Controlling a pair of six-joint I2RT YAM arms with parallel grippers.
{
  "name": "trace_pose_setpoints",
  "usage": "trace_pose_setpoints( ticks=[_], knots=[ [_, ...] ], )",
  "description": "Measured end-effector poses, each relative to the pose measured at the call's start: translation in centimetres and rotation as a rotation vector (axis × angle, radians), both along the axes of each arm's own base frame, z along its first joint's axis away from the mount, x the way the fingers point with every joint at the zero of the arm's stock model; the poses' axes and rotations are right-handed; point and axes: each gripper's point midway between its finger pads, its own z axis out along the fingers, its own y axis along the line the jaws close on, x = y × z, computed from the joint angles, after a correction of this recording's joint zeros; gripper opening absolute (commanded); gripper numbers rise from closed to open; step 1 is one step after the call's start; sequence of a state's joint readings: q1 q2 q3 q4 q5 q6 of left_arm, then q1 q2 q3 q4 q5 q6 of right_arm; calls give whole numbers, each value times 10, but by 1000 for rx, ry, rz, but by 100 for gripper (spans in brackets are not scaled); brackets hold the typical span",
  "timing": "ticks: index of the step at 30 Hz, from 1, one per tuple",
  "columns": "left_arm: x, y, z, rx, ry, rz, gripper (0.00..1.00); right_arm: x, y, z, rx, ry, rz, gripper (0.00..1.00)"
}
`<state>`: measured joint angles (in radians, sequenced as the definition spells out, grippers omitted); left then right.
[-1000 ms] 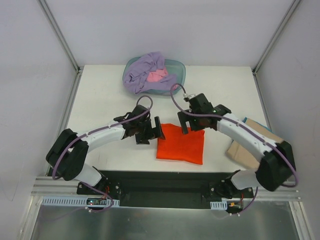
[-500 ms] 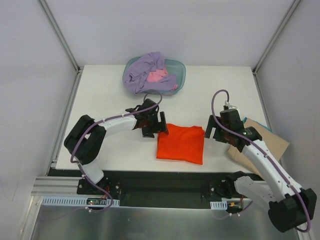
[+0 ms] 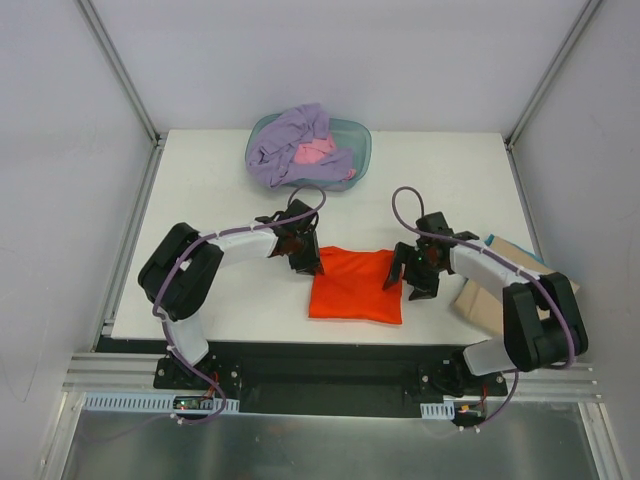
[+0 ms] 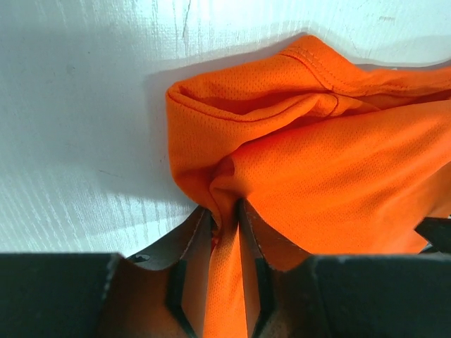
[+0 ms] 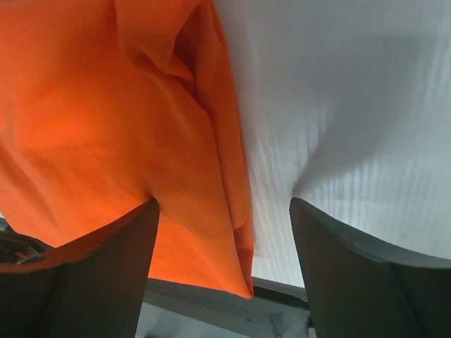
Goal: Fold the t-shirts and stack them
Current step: Put the neatly folded tshirt into the corner of the board with the right arm
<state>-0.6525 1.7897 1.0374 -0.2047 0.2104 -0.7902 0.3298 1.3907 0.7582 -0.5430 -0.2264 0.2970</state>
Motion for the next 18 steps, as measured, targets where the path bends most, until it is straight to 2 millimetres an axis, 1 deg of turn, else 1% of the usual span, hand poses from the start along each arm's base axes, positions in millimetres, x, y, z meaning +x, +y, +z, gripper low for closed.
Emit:
trace_pose_setpoints(
  ticks=[3, 6, 7, 8, 10, 13, 15, 18],
  knots=[
    [0, -1, -1, -2, 1, -1, 17, 2, 8, -11, 40, 39, 4, 73],
    [0, -1, -1, -3, 0, -1, 18, 2, 9, -12, 57, 56, 0, 72],
    [0, -1, -1, -5, 2, -2, 17, 2, 9, -12, 61, 58, 0, 67],
    [0, -1, -1, -5, 3, -2, 18, 3, 10, -12, 65, 60, 0, 65],
    [0, -1, -1, -6, 4, -3, 17, 3, 11, -14, 71, 64, 3, 57],
    [-1, -2, -1, -10, 7, -6, 18, 5, 17, -15, 103, 72, 12, 53],
    [-1, -2, -1, -11, 7, -6, 17, 6, 23, -16, 134, 73, 22, 52],
    [0, -2, -1, -11, 8, -5, 17, 8, 30, -16, 173, 70, 41, 47]
  ],
)
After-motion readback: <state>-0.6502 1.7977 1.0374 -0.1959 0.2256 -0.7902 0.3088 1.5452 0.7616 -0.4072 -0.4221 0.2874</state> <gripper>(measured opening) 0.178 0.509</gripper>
